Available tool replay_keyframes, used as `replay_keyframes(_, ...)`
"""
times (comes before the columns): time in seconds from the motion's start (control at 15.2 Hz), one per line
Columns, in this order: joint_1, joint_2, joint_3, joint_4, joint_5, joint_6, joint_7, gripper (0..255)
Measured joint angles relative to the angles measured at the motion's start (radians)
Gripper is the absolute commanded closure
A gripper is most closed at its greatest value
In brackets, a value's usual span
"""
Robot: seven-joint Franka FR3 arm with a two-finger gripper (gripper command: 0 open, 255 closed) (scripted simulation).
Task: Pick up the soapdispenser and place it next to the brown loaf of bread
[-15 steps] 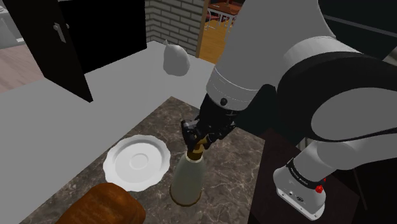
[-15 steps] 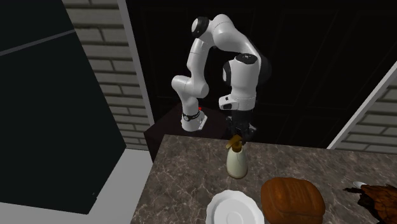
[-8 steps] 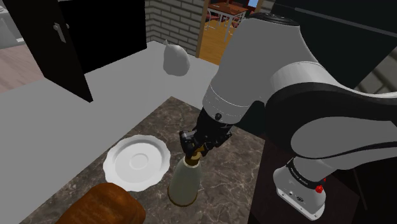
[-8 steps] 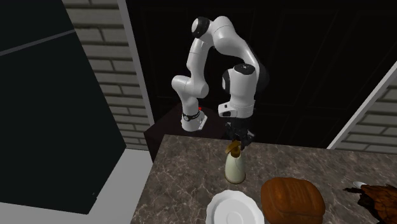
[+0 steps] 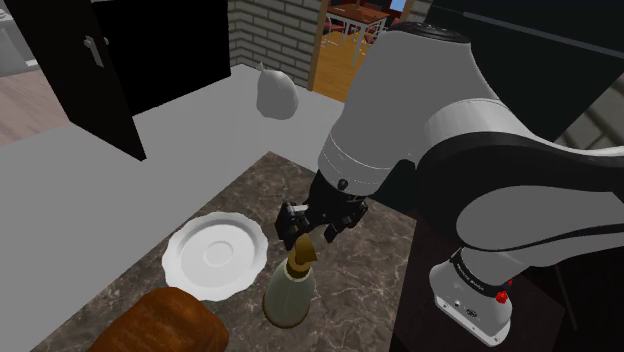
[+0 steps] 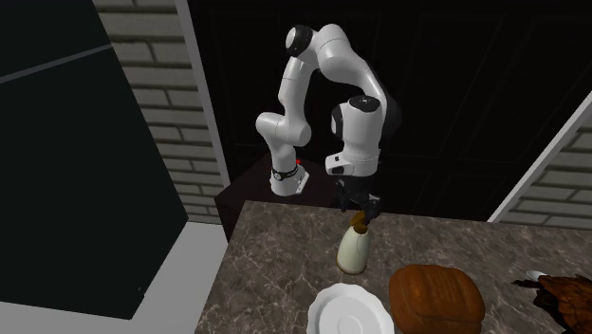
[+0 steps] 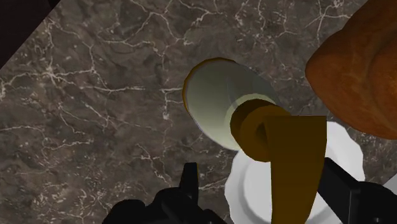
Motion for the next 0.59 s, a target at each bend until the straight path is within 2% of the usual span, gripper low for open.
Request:
replay_keyframes(0.26,0.0,0.001,0.0,-0.001,0.0,0.0,0.0,0)
replay_keyframes(0.59,0.024,-0.053,-0.079,0.059,-0.015,-0.121,-0.005,0)
